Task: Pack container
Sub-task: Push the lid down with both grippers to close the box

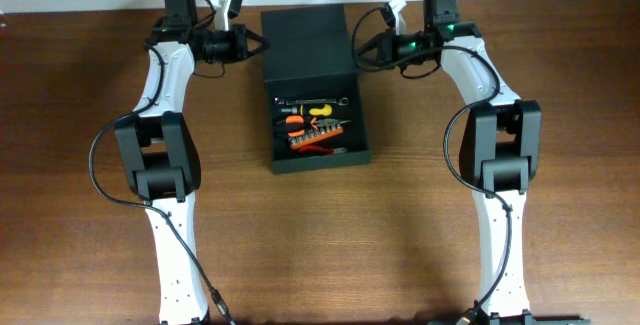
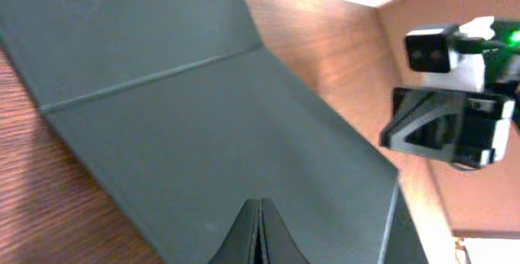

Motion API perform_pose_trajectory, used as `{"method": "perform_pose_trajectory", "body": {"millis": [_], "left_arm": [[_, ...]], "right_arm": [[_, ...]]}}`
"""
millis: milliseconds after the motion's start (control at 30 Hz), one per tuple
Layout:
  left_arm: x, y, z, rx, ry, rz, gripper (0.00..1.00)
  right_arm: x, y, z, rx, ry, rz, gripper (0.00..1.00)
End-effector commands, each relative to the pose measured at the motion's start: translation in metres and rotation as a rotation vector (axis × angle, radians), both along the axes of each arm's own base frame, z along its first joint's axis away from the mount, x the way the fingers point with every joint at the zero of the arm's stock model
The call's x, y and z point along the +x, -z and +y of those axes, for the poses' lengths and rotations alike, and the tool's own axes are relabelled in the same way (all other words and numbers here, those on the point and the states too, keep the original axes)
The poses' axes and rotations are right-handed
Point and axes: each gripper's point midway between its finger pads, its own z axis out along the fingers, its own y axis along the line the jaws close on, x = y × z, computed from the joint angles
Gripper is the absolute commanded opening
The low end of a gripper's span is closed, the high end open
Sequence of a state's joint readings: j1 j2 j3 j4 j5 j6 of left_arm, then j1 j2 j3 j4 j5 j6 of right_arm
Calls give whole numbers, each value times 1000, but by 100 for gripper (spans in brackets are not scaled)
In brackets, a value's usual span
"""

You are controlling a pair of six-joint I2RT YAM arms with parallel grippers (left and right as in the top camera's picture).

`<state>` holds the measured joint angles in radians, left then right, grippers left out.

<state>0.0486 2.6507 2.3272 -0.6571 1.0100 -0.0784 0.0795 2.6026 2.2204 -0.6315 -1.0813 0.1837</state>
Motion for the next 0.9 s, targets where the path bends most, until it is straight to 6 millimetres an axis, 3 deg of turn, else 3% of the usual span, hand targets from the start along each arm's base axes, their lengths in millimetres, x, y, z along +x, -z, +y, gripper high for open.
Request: {"method": "perform_pose_trajectory", "body": {"millis": [0,167,333,500,700,867], "left_arm": [[-3,13,4,-9,-32,80,2],[-10,54,45,203,-183,229,2],[-28,81,72,368,-256,350,2],[-30,83,58,383,-241,355,2],[-25,80,25,380,-194,308,2],[-24,78,9,373,-169,283,2]], "right_arm": [[-1,0,0,4,-7,-8,4],[11,27,-31,-142,135,80,4],[1,57,-56,-306,228,212,4],[-4,61,-43,-325,205,209,4],[-6,64,-25,-359,181,180,4],[-5,63,-17,-359,171,160,4]]}}
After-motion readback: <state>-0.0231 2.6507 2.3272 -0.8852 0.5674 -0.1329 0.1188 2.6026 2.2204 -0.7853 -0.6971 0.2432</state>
